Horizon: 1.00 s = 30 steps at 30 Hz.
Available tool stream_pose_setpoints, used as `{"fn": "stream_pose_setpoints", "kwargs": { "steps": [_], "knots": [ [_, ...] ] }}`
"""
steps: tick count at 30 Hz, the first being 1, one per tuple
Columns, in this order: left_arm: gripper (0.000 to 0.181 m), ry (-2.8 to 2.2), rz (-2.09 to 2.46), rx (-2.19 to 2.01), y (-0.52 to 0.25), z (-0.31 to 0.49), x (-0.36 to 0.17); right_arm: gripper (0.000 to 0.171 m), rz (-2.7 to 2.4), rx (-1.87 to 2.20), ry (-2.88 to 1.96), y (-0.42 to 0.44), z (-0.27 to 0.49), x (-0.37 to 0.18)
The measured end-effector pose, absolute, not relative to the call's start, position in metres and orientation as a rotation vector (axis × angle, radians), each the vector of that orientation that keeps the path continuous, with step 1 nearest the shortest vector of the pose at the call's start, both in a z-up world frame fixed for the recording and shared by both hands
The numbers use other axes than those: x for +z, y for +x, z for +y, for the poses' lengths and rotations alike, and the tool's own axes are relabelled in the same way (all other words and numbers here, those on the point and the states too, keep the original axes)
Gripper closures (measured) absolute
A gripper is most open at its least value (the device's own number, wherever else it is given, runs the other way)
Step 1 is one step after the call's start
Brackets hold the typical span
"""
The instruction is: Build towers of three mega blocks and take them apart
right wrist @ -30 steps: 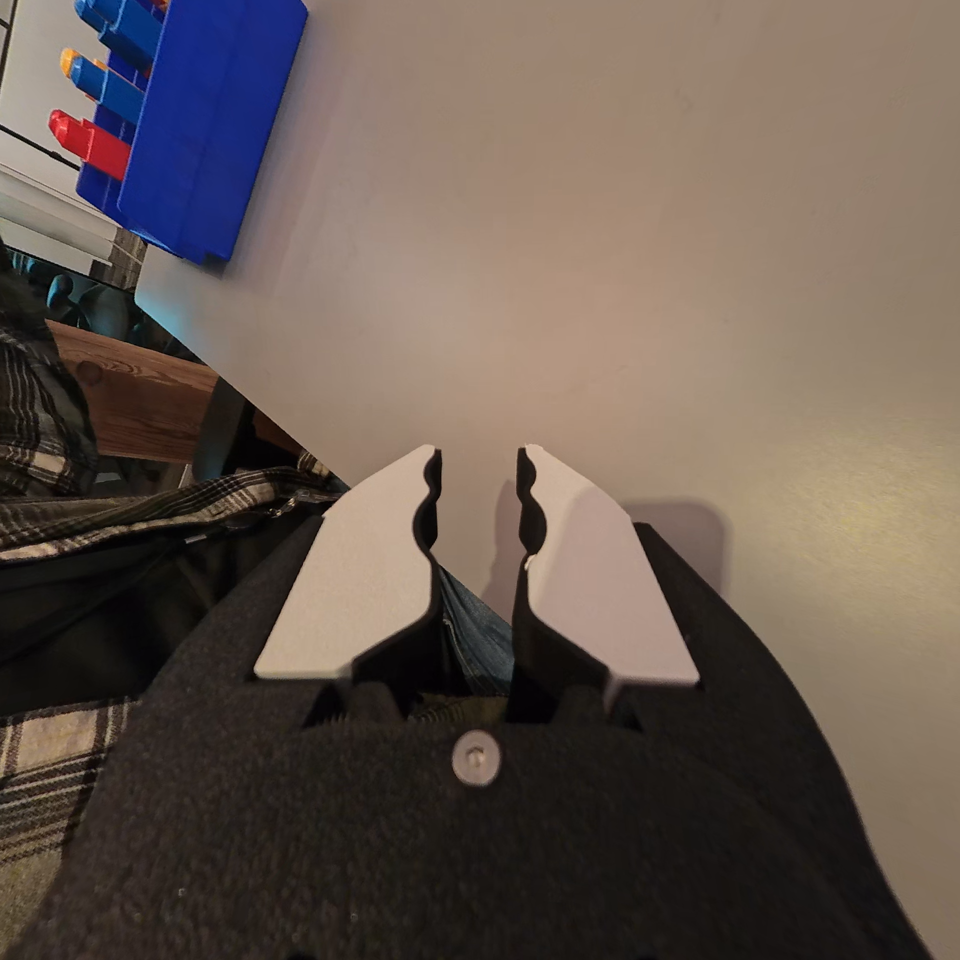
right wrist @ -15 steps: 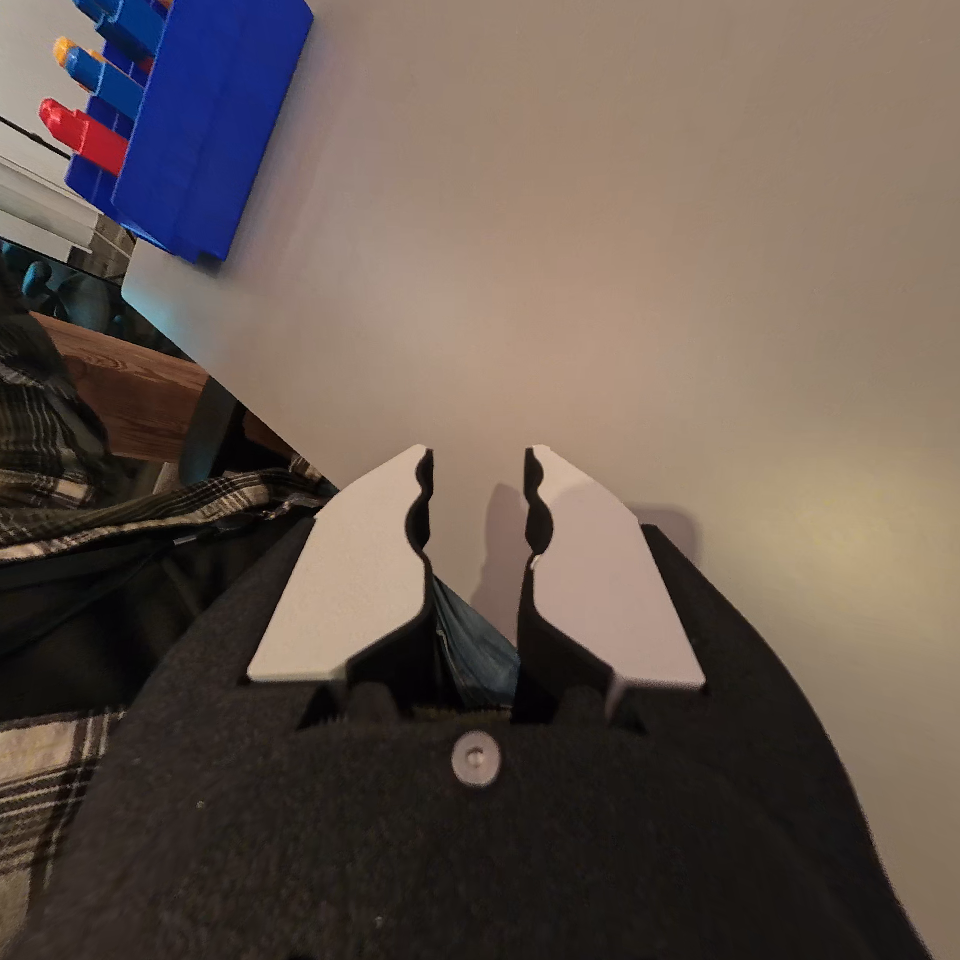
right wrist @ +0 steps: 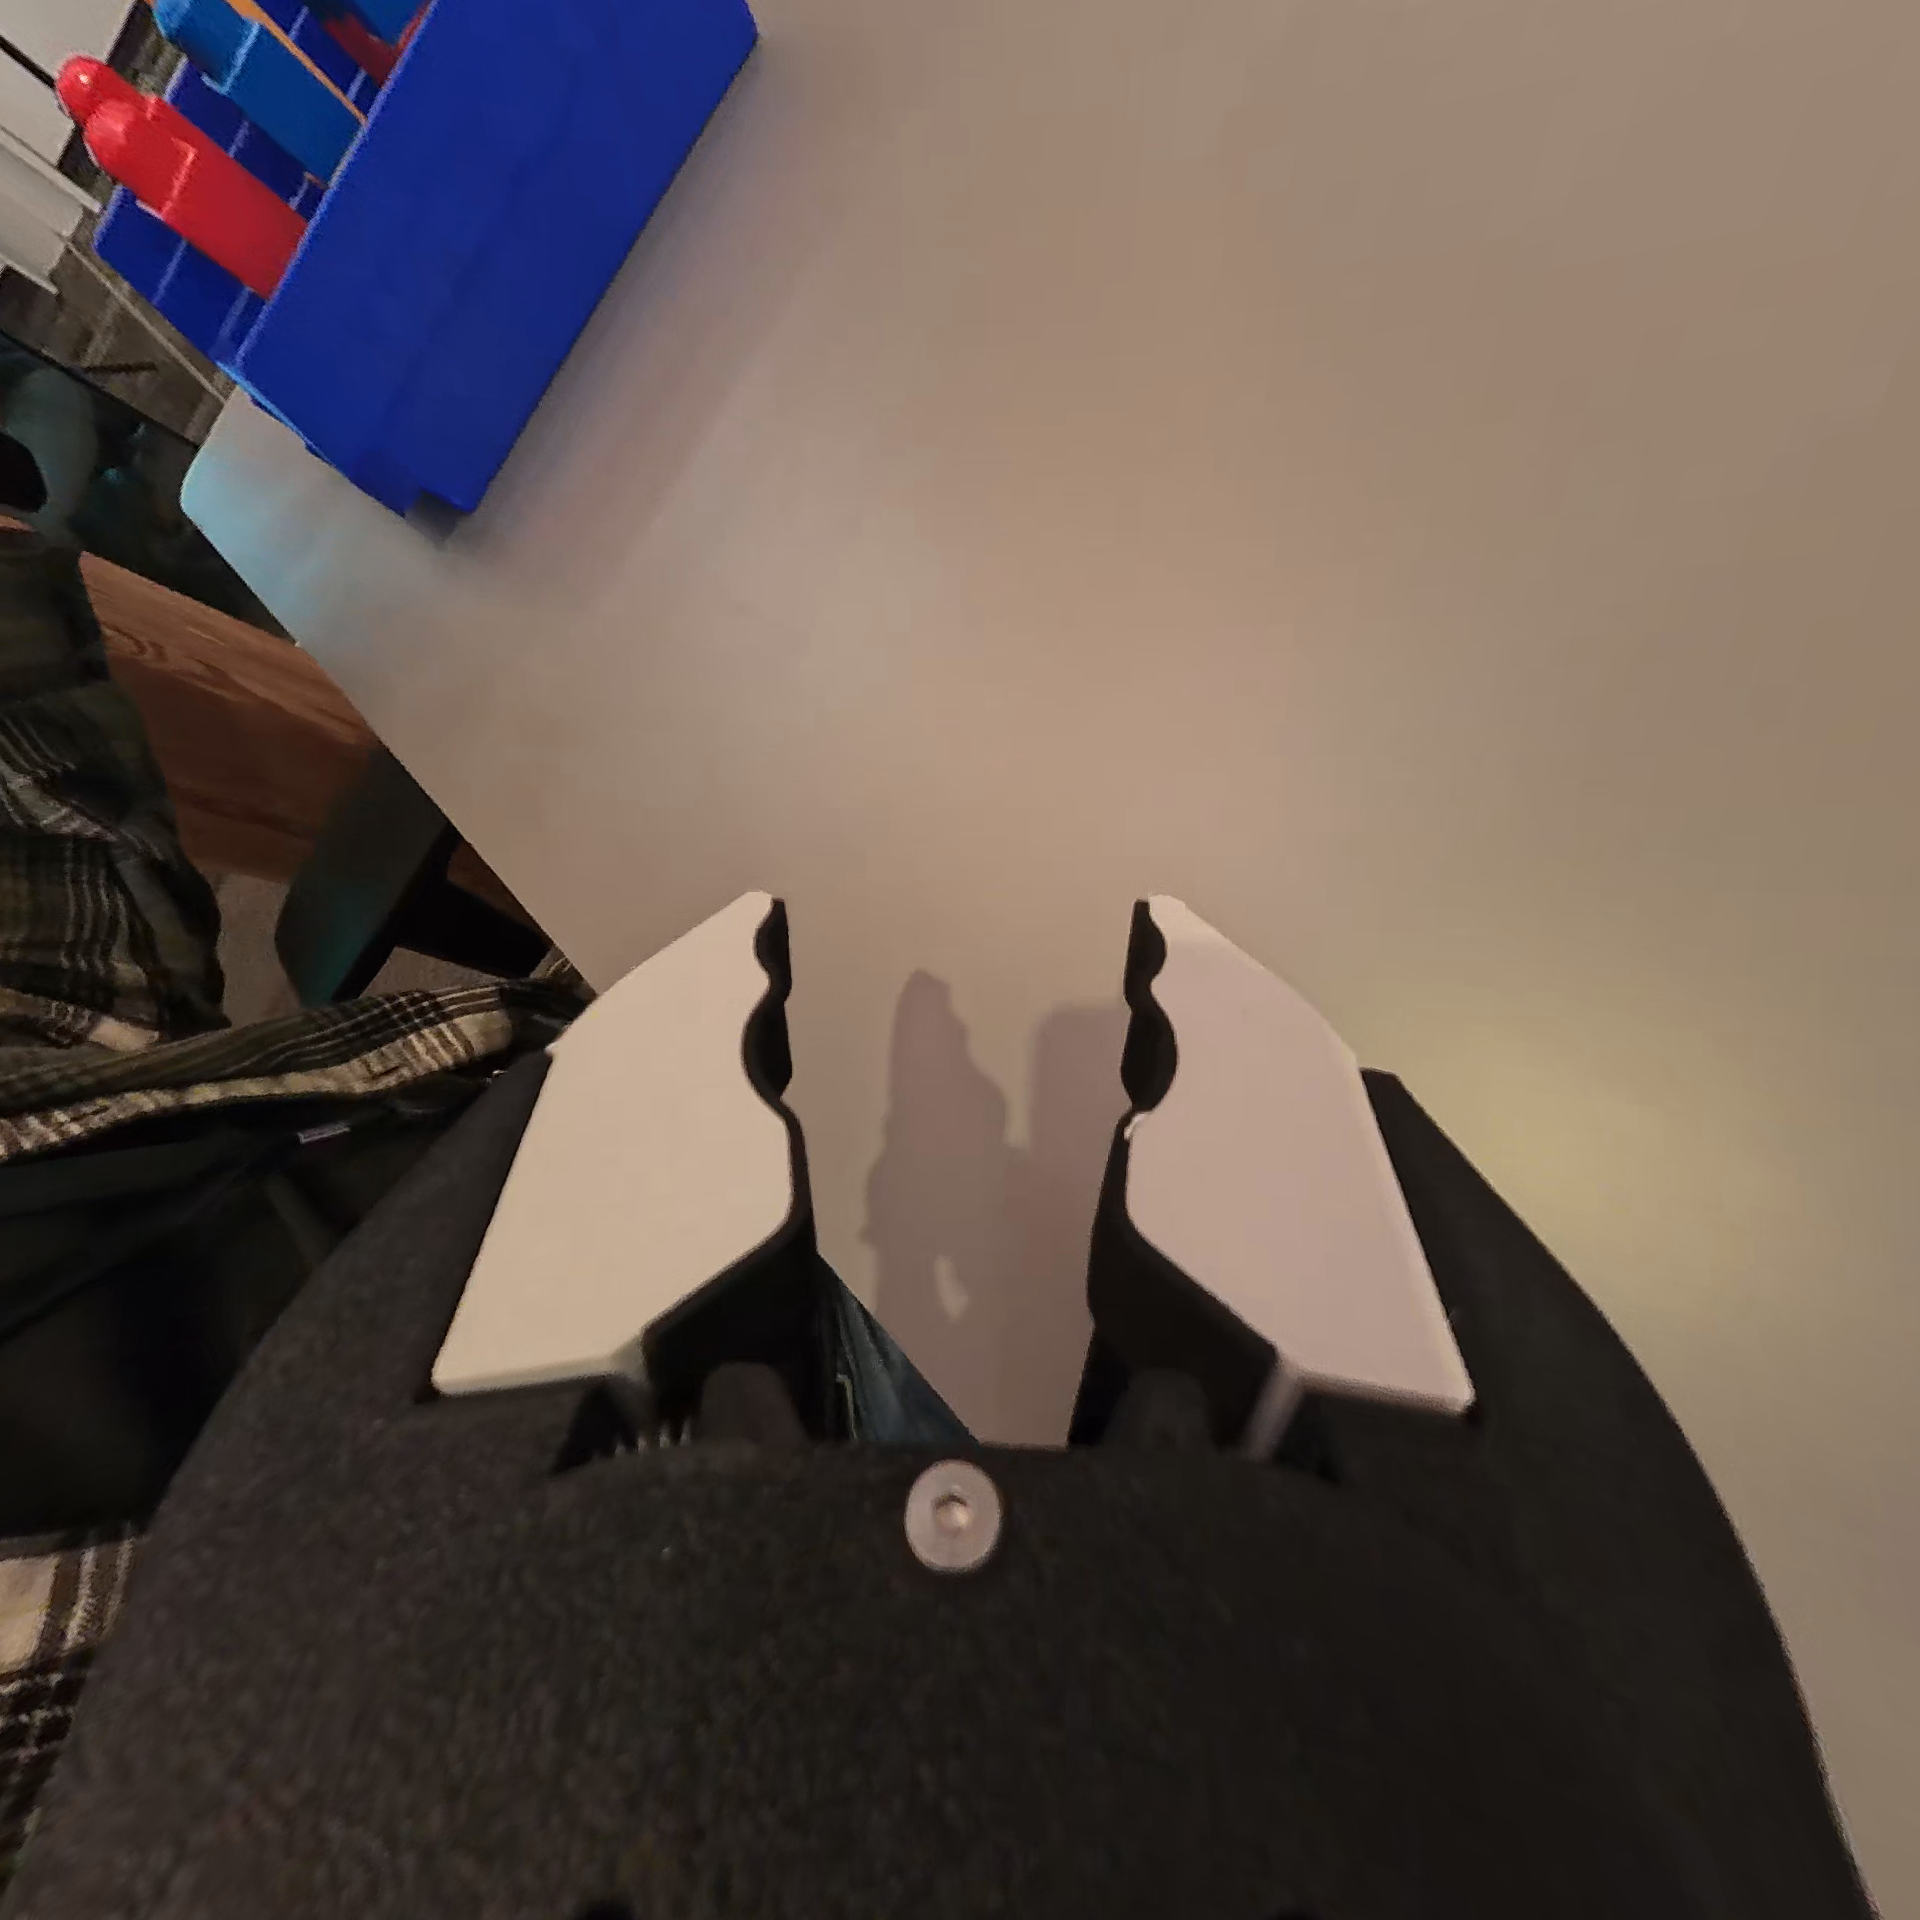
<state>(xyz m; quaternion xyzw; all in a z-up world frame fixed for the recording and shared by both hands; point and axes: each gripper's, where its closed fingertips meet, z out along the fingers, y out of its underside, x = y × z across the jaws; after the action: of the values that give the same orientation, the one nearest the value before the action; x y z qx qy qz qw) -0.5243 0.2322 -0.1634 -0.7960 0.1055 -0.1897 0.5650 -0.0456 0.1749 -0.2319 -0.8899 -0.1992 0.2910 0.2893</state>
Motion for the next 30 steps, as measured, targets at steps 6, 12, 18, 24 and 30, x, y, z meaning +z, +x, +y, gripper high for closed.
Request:
{"fn": "stream_pose_setpoints", "kwargs": {
  "steps": [6, 12, 18, 24, 30],
  "knots": [
    [0.094, -1.95, 0.135, -0.207, -0.533, 0.242, -0.199, 0.111, -0.531, 0.808, -2.413, -0.048, 0.169, -0.244],
    [0.096, -2.063, 0.114, -0.191, -0.52, 0.246, -0.237, 0.113, -0.518, 0.815, -2.416, -0.043, 0.167, -0.247],
    [0.108, -2.121, 0.12, -0.13, -0.518, 0.252, -0.246, 0.114, -0.512, 0.831, -2.422, -0.041, 0.165, -0.251],
    [0.115, -2.198, 0.141, -0.072, -0.518, 0.257, -0.26, 0.115, -0.501, 0.841, -2.423, -0.038, 0.162, -0.253],
    [0.119, -2.267, 0.141, -0.087, -0.519, 0.261, -0.276, 0.115, -0.502, 0.846, -2.426, -0.037, 0.16, -0.254]
  ]
}}
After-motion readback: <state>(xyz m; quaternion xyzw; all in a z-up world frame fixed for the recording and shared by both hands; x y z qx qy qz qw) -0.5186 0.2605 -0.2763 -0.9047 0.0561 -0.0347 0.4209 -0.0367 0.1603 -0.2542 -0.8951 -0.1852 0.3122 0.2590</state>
